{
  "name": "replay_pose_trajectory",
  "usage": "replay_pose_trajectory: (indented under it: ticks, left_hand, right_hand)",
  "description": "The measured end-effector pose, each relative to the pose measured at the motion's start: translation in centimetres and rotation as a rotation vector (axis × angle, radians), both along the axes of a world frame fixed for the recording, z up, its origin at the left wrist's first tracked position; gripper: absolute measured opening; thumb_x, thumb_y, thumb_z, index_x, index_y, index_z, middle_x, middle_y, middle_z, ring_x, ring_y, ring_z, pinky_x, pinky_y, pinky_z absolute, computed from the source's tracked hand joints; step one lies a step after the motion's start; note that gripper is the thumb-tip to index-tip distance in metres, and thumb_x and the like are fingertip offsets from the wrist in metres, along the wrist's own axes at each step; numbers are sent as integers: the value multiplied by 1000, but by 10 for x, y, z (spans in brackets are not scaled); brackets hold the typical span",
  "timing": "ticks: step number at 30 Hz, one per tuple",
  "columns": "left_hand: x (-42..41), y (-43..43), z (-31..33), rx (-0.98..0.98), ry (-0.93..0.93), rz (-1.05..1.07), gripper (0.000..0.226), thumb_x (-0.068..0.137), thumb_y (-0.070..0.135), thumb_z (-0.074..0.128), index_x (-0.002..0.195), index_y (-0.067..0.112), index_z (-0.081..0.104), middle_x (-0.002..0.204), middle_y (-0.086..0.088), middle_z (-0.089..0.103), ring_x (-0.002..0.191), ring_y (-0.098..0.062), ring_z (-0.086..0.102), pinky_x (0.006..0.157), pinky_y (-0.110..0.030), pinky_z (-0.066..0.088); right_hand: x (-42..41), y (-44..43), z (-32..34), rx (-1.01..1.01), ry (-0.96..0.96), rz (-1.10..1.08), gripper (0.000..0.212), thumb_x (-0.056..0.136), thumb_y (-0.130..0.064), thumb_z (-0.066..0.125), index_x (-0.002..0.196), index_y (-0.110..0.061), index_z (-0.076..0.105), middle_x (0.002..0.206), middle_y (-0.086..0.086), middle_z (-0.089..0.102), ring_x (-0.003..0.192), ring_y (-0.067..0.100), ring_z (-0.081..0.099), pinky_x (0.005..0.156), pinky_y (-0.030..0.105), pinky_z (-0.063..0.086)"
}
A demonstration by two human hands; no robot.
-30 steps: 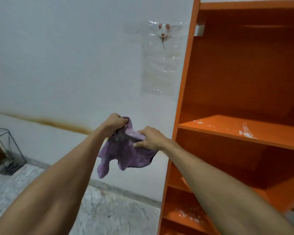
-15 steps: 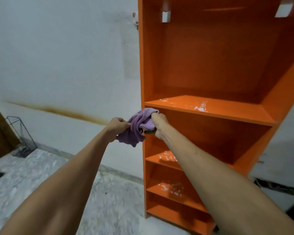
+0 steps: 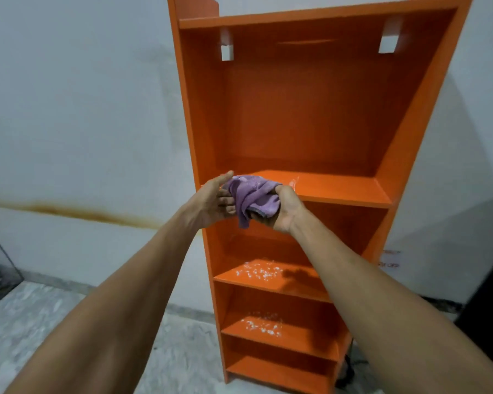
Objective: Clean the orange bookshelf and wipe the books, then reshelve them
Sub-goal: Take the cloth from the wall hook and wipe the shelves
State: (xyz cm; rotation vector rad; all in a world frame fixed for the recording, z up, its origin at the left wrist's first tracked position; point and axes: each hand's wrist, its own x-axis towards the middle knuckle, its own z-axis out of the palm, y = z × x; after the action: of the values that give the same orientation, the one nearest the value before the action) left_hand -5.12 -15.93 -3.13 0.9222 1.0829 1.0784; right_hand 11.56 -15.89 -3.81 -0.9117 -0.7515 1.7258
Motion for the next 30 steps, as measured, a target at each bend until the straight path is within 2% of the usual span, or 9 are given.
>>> replay_pose_trajectory:
  ticks: [5, 8, 10, 13, 17, 21, 23, 27, 30]
  left_hand:
    - [39, 13, 21, 149, 178, 68, 18, 85, 5, 69, 99, -5, 65, 95, -22, 66, 82, -29, 63, 75, -41, 56]
    - [57, 27, 36, 184, 206, 61, 6, 84, -2, 65, 84, 3, 62, 88, -16, 61, 82, -29, 61, 71, -40, 55]
    - [66, 37, 43, 195, 201, 40, 9, 83, -2, 65, 82, 6, 62, 89, -15, 60, 87, -31, 60, 78, -44, 54]
    - [80, 46, 53, 204, 193, -8, 11, 83, -3, 63, 90, 5, 65, 93, -15, 62, 90, -31, 59, 86, -48, 53]
    - [96, 60, 59, 231, 224, -83, 31, 84, -4, 63, 114, 4, 65, 100, -15, 64, 89, -30, 60, 79, -41, 52]
    - [101, 73, 62, 249, 281, -108, 37, 84, 6, 72, 120, 3, 62, 112, -16, 66, 102, -32, 63, 82, -42, 55]
    - [98, 83, 60, 302, 326, -75, 37, 83, 16, 76, 115, 2, 63, 98, -13, 68, 87, -25, 65, 75, -36, 57]
    - [84, 91, 47, 449, 495, 284, 23, 83, 31, 74, 89, 10, 68, 82, -4, 68, 74, -19, 64, 70, -37, 58]
    - [63, 88, 30, 553, 689, 536, 16, 91, 27, 64, 98, 12, 64, 90, 1, 64, 84, -15, 61, 71, -30, 51]
  right_hand:
    - [31, 6, 7, 45, -59, -11, 28, 90, -3, 38, 90, -1, 67, 88, 11, 60, 77, 24, 57, 64, 32, 54]
    - [50, 11, 12, 103, -209, -129, 27, 54, -8, 51, 77, -10, 63, 87, 9, 61, 78, 27, 58, 68, 34, 50]
    - [68, 20, 10, 166, -154, -174, 53, 37, -6, 50, 89, -12, 60, 94, 11, 61, 79, 28, 56, 64, 31, 48]
    - [89, 30, 10, 198, 8, -93, 91, 41, -20, 73, 130, -13, 54, 129, 20, 56, 103, 35, 57, 84, 51, 51]
    - [93, 38, 18, 279, 28, 22, 49, 88, -40, 63, 122, -5, 65, 117, 19, 68, 103, 32, 66, 103, 51, 46]
    - [91, 60, 22, 284, -197, -145, 54, 77, -28, 81, 122, -1, 64, 123, 24, 66, 109, 36, 66, 100, 52, 50]
    - [94, 74, 25, 258, -284, -291, 50, 77, -27, 83, 117, -1, 66, 125, 23, 65, 107, 35, 66, 87, 44, 54]
    - [100, 82, 42, 305, -560, -568, 17, 85, -21, 75, 84, -10, 63, 93, 12, 67, 81, 25, 64, 62, 31, 50]
    - [103, 93, 45, 340, -880, -741, 20, 82, -29, 74, 90, -17, 60, 93, 4, 64, 83, 24, 62, 67, 34, 51]
